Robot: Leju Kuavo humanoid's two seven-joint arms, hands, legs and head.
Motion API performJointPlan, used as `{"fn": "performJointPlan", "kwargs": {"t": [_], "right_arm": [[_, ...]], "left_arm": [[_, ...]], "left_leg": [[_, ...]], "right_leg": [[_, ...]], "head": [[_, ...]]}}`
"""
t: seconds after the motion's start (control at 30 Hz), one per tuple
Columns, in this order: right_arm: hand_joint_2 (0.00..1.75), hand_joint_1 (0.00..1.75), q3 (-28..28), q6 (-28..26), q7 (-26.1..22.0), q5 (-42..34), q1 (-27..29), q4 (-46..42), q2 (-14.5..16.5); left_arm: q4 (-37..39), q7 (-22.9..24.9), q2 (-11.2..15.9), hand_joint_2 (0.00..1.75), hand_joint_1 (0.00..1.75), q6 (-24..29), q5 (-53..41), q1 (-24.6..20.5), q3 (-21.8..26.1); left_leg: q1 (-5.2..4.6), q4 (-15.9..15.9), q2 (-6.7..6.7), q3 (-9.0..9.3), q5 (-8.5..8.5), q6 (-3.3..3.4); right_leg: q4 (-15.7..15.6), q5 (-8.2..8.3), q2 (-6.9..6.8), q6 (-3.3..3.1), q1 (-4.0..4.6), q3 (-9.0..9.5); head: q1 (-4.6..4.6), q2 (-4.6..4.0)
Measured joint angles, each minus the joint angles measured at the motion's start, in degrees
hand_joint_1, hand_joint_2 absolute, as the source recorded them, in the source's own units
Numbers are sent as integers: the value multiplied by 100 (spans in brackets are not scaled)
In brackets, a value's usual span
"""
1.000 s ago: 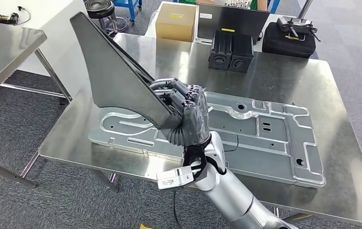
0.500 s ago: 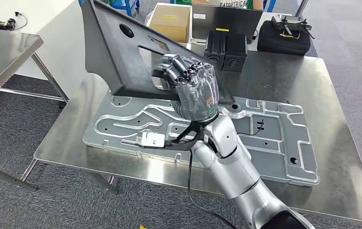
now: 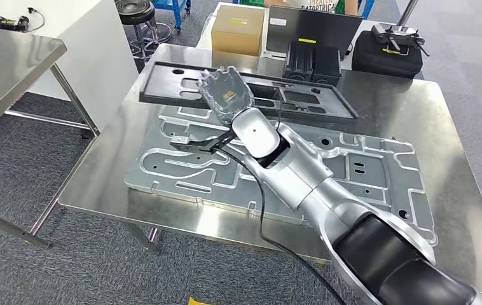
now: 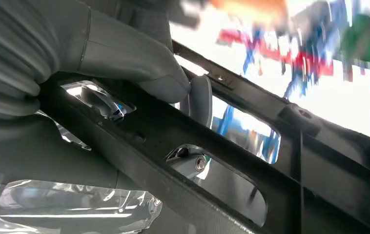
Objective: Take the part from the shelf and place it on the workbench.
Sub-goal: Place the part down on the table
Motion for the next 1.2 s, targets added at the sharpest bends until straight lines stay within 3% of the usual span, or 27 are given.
{"fn": "performJointPlan", "kwargs": {"t": [0.07, 0.13, 0.23, 0.27, 0.33, 0.4, 0.43, 0.53, 0.6, 0.73, 0.8, 0.87, 0.9, 0.93, 0.97, 1.0, 1.07, 1.1, 1.2], "right_arm": [[175, 175, 24, 371, -146, -90, -181, 476, 84], [175, 175, 46, 527, -212, -153, -264, 834, 155], [175, 175, 65, 691, -249, -264, -350, 1192, 227], [175, 175, 66, 798, -267, -340, -392, 1303, 250], [175, 175, 62, 1058, -298, -509, -443, 1564, 279], [175, 175, 52, 1271, -286, -616, -421, 1834, 271], [175, 175, 45, 1346, -271, -646, -405, 1957, 261], [175, 175, 2, 1457, -210, -710, -388, 2238, 223], [175, 175, -34, 1454, -176, -746, -377, 2360, 199], [175, 175, -81, 1407, -134, -783, -359, 2502, 163], [175, 175, -93, 1384, -119, -785, -364, 2549, 147], [175, 175, -99, 1338, -92, -802, -330, 2603, 130], [175, 175, -109, 1294, -74, -821, -301, 2626, 120], [175, 175, -129, 1235, -52, -844, -272, 2645, 111], [175, 175, -154, 1152, -30, -868, -247, 2658, 104], [175, 175, -181, 1060, -9, -888, -228, 2668, 97], [175, 175, -225, 841, 16, -921, -186, 2681, 89], [131, 131, -238, 732, 17, -935, -154, 2684, 88], [0, 0, -278, 436, 10, -962, -22, 2696, 110]], "left_arm": [[3, 5, -26, 0, 0, -31, -1, -8, -3], [5, 4, -39, 0, 0, -45, -1, -16, -3], [5, -15, -39, 0, 0, -67, -1, -26, -4], [5, -32, -40, 0, 0, -87, -1, -30, -5], [5, -57, -41, 0, 0, -131, -1, -37, -6], [5, -39, -43, 0, 0, -146, -1, -41, -9], [5, -16, -44, 0, 0, -144, -1, -42, -11], [5, 26, -47, 0, 0, -126, -1, -49, -11], [5, 8, -47, 0, 0, -132, -3, -47, -11], [5, -34, -52, 0, 0, -151, 0, -36, -7], [5, -50, -54, 0, 0, -153, -1, -39, -7], [5, -68, -54, 0, 0, -150, -1, -30, -7], [5, -84, -54, 0, 0, -140, -1, -23, -7], [5, -102, -54, 0, 0, -125, -1, -16, -7], [5, -124, -54, 0, 0, -98, -1, -10, -7], [5, -145, -54, 0, 0, -60, -1, -7, -7], [5, -185, -57, 0, 0, 25, -1, -4, -7], [5, -200, -59, 44, 0, 60, -1, -1, -7], [5, -238, -56, 175, 0, 112, -1, 19, -7]], "left_leg": [[-7, -2, -2, -19, 9, -45], [4, -17, 1, -38, 24, -116], [-2, 81, 10, -86, -65, -208], [-5, 291, 13, -181, -187, -232], [7, 1044, 13, -539, -522, -266], [11, 1571, 14, -819, -640, -287], [14, 1508, 15, -805, -534, -290], [16, 425, 25, -298, -6, -264], [-3, 45, 27, -115, 62, -205], [5, -4, 33, -90, 61, -66], [16, -30, 44, -72, 74, -15], [12, -30, 48, -73, 74, 1], [10, -28, 48, -71, 73, 2], [9, -25, 46, -70, 72, 1], [8, -21, 42, -67, 70, -1], [7, -18, 38, -64, 68, -5], [-8, -10, 28, -67, 63, -40], [-13, -10, 25, -70, 63, -67], [-15, -28, 23, -64, 61, -163]], "right_leg": [[-625, 216, 0, -90, 50, 262], [-760, 222, 8, -115, 81, 300], [-875, 270, 10, -151, 28, 349], [-914, 288, 6, -167, 7, 372], [-922, 289, 1, -186, 9, 385], [-907, 278, 0, -187, 15, 386], [-894, 269, 2, -183, 13, 386], [-815, 214, 28, -133, 15, 372], [-770, 194, 56, -79, 34, 336], [-657, 103, 60, 38, 29, 285], [-144, -197, 40, 93, 9, 53], [605, -509, 27, 129, -6, -313], [816, -544, 20, 136, -11, -424], [823, -474, 14, 135, -13, -437], [592, -307, 9, 122, -13, -332], [201, -98, 6, 98, -9, -143], [-532, 172, 6, 34, 18, 208], [-714, 215, 7, 8, 36, 291], [-797, 236, 7, -67, 40, 317]], "head": [[-1, 0], [0, 0], [-1, 0], [-2, 0], [-2, 0], [-1, 0], [-1, 0], [-1, 0], [-2, 0], [-1, 0], [-1, 0], [-1, 0], [-1, 0], [-1, 0], [-1, 0], [-1, 0], [-1, 0], [-1, 0], [-1, 0]]}}
